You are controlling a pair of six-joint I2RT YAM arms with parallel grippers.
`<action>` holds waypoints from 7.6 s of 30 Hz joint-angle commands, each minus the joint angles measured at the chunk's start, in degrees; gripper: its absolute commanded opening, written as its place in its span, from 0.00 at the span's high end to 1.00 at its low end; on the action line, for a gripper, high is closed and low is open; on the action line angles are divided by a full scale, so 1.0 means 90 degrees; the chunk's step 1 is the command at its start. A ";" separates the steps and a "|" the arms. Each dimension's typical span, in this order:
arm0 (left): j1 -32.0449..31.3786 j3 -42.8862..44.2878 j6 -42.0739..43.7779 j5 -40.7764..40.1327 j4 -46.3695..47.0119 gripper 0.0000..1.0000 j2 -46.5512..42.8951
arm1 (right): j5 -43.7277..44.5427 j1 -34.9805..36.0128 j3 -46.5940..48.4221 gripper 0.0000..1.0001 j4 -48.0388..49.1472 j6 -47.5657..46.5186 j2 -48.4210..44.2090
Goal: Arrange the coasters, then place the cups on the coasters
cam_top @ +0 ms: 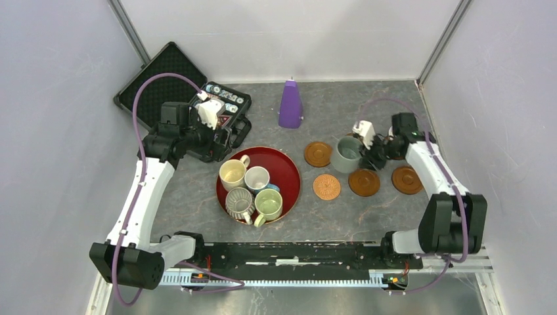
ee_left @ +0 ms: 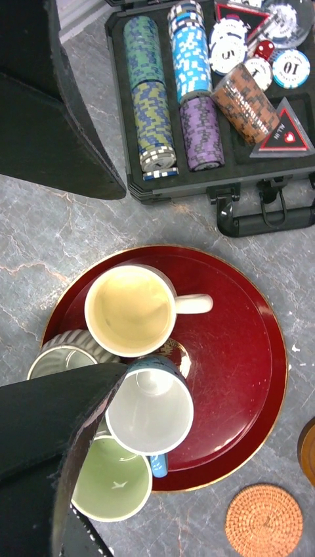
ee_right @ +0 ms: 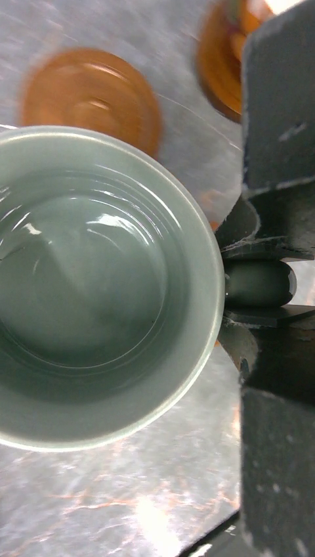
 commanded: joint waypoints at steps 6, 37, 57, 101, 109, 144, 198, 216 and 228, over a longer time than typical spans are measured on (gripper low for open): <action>0.0019 0.0415 0.0329 0.0662 0.0132 0.00 0.0188 | -0.0435 -0.2630 -0.0980 1.00 -0.1519 -0.2140 -0.1390; -0.0043 0.1599 0.0566 0.0620 -0.0277 0.00 0.1252 | -0.0741 -0.5883 -0.1086 1.00 -0.0010 -0.2551 -0.0210; -0.0050 0.1658 0.0844 0.0557 -0.0366 0.00 0.1392 | -0.0605 -0.5645 -0.1663 0.84 0.0810 -0.2080 -0.0193; -0.0050 0.1638 0.0878 0.0601 -0.0366 0.00 0.1372 | -0.0234 -0.5737 -0.1456 0.76 0.1133 -0.1549 -0.0121; -0.0050 0.1647 0.0923 0.0601 -0.0371 0.00 0.1404 | -0.0342 -0.5638 -0.1407 0.73 0.1044 -0.1550 0.0005; -0.0050 0.1636 0.0934 0.0630 -0.0360 0.00 0.1488 | -0.0045 -0.5407 -0.1261 0.67 0.0183 -0.2155 -0.0076; 0.0143 0.0064 -0.0886 -0.0893 -0.0279 0.00 -0.0247 | 0.0739 0.2771 0.0675 0.02 0.1590 0.1978 -0.0068; 0.0163 -0.0578 -0.0535 -0.0496 -0.0761 0.00 -0.1013 | 0.0759 0.5182 -0.1591 0.24 0.3695 0.2967 -0.0768; 0.0175 -0.0493 -0.0556 -0.0381 -0.0728 0.00 -0.0993 | 0.1347 0.5207 -0.0970 0.39 0.4461 0.3285 0.0069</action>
